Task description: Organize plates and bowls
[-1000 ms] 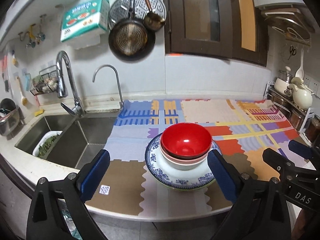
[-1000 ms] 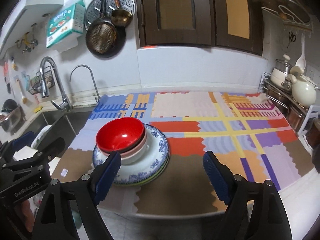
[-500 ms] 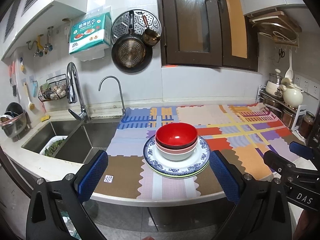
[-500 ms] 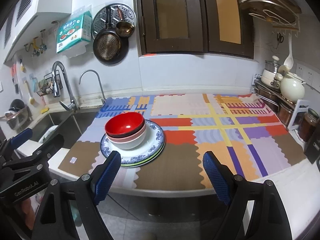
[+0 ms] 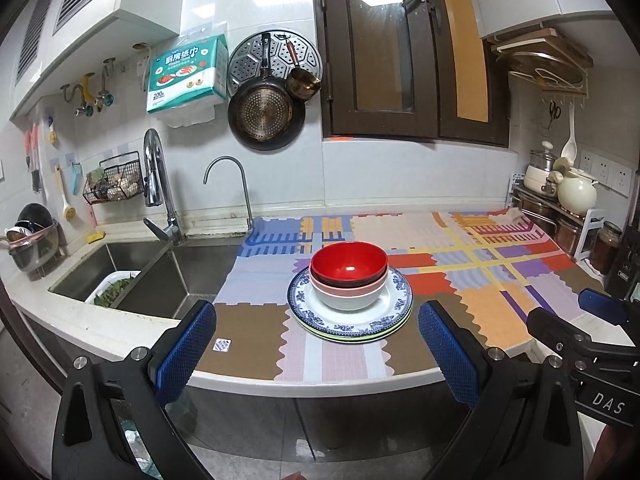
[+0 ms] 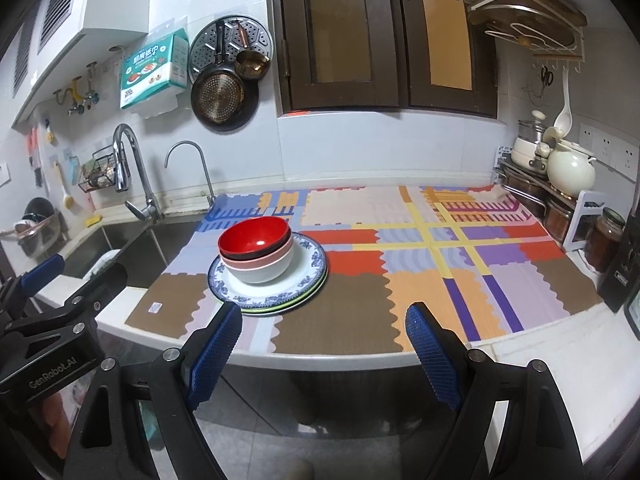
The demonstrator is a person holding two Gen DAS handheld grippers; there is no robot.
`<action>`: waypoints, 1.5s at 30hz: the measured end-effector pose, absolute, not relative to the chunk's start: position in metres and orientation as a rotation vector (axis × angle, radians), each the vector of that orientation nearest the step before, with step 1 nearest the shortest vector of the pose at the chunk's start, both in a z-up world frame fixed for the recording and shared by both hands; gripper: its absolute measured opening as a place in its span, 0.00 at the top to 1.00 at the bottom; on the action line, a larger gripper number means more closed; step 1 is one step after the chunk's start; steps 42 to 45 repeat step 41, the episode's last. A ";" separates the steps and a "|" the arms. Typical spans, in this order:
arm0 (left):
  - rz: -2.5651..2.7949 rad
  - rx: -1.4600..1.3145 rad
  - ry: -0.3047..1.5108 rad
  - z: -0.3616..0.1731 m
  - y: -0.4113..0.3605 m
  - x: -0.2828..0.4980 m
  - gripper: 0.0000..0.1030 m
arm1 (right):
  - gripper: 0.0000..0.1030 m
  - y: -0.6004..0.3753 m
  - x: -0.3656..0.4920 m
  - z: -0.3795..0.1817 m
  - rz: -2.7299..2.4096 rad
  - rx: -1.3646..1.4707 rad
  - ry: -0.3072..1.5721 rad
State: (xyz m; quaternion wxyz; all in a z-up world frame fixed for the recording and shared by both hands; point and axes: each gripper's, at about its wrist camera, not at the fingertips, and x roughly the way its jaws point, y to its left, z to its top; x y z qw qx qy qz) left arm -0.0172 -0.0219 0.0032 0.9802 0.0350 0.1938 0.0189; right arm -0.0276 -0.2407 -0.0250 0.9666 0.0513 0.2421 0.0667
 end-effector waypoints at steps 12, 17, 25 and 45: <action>0.024 0.074 0.376 0.005 -0.028 -0.029 0.00 | 0.18 -0.243 -0.045 -0.022 0.133 0.097 0.470; 0.020 0.077 0.375 0.005 -0.031 -0.030 0.00 | 0.18 -0.246 -0.047 -0.022 0.130 0.101 0.468; 0.015 0.078 0.379 0.006 -0.032 -0.030 0.00 | 0.18 -0.249 -0.047 -0.020 0.126 0.105 0.468; 0.014 0.076 0.395 0.004 -0.028 -0.026 0.00 | 0.18 -0.249 -0.049 -0.022 0.119 0.105 0.473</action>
